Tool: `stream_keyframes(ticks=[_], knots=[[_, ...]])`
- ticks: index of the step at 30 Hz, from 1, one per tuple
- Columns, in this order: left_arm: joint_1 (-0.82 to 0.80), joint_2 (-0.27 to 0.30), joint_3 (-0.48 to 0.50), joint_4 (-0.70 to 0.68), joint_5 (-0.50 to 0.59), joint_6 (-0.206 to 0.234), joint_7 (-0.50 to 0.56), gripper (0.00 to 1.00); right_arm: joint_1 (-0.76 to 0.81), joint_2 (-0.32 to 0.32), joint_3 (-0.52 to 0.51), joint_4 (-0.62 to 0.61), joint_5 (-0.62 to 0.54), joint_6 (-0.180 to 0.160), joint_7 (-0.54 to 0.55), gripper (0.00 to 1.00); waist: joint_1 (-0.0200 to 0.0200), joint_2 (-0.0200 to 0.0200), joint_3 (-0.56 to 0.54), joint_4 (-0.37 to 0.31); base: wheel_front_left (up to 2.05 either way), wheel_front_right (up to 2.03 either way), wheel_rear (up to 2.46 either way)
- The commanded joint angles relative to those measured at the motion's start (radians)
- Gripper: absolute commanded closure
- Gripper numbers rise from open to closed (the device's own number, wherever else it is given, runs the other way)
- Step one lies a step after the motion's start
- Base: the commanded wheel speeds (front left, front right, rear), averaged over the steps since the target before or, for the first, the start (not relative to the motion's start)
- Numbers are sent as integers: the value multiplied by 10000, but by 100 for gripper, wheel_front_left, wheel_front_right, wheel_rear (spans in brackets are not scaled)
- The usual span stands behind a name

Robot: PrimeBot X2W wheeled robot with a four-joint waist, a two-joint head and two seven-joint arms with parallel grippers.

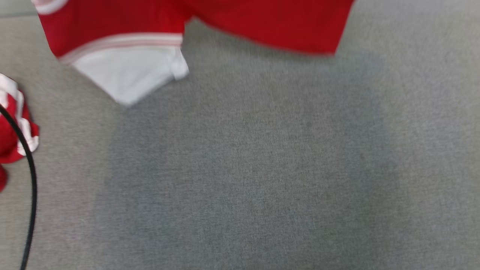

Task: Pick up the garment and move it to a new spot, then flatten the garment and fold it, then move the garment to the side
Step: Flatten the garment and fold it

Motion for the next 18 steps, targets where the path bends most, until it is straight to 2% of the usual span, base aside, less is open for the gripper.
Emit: stream_keyframes(ticks=[1,5,9,13,18], knots=[[-482,90,-130,222,291,-69,-445,100,-471,106,-195,384,-144,-2,-235,100,0,0,1087,-374,0,0,0],[-1649,124,-438,866,717,-186,-1736,100,-1605,358,-768,1197,-1041,-2,-786,100,0,0,1767,-507,0,0,0],[-2181,-55,-730,861,701,-269,-2130,100,-1931,521,-1390,1298,-1792,-2,-909,100,0,0,2244,-425,0,0,0],[-1473,-101,-978,-146,-25,-268,-2175,100,-1157,513,-1638,876,-2314,-2,-909,100,0,0,2574,-157,0,0,0],[265,264,-2072,-1585,-1300,-263,-2172,100,295,380,-1437,344,-2540,-2,-914,100,0,0,2363,170,0,0,0]])
